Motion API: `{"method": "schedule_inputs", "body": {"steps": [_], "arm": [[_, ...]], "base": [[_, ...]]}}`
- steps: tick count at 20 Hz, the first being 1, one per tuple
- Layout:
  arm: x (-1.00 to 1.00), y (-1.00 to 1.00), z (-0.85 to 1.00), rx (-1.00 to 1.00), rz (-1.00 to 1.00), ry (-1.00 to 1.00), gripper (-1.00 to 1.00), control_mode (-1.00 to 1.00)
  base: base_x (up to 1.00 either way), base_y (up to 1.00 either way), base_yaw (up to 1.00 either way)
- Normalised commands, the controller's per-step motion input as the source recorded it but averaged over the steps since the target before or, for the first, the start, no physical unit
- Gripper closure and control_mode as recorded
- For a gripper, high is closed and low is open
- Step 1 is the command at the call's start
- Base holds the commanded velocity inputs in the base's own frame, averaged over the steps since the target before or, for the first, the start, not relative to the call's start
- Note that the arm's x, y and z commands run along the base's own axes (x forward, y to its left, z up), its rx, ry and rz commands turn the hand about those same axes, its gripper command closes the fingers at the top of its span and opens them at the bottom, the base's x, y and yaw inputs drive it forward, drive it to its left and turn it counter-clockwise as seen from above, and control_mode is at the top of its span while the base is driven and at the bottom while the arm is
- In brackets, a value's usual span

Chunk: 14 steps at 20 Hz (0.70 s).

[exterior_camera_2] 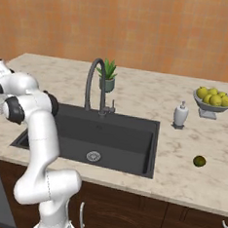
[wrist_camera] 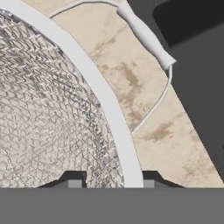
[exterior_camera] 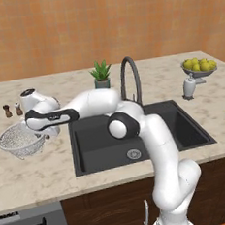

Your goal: Put the colander in the sink, put the mango in the colander, and turn on the sink faucet and pour water over the colander.

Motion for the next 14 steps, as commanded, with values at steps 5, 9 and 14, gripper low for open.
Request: {"method": "schedule_inputs", "body": {"steps": [5, 9, 14], "arm": [[-0.15, -0.62, 0.66, 0.13, 0.01, -0.13, 1.0, -1.0], [-0.43, -0.54, 0.88, 0.16, 0.0, -0.18, 1.0, -1.0], [-0.87, -0.65, 0.71, 0.17, 0.01, -0.13, 1.0, -1.0]], "base": [[0.0, 0.0, 0.0], [0.0, 0.0, 0.0], [0.0, 0.0, 0.0]]}}
